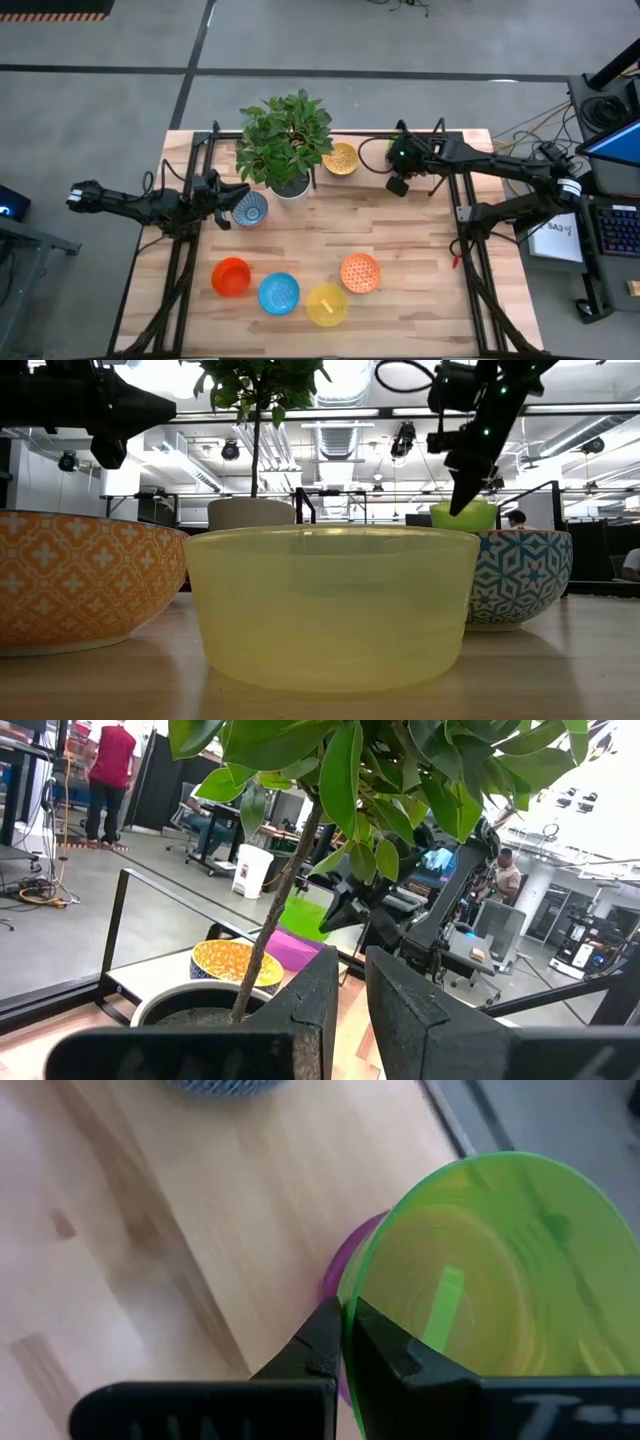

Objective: Place and stack bowls onto a shelf
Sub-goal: Stack the green bowl on the purple bowl on the shelf

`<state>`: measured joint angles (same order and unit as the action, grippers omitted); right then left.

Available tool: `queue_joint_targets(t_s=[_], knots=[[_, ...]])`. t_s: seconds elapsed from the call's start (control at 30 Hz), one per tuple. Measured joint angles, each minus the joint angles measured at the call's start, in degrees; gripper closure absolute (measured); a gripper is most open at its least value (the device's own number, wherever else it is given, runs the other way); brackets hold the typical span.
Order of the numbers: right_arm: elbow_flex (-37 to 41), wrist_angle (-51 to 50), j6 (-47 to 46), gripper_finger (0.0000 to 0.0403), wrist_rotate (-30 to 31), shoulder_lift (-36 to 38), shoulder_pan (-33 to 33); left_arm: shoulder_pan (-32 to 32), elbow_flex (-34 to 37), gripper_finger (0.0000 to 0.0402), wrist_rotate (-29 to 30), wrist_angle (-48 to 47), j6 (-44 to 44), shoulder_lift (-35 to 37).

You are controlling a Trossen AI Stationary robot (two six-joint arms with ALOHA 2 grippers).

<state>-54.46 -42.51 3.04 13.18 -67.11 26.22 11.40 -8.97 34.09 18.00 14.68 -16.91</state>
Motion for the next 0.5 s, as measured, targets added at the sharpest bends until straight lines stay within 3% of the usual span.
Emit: queue_joint_targets(t_s=[0.5], knots=[[0.77, 2.98, 2.51, 0.0381, 0.36, -3.17, 1.11, 0.00, 0.00, 0.0364, 0.00, -0.02, -0.15, 0.00]])
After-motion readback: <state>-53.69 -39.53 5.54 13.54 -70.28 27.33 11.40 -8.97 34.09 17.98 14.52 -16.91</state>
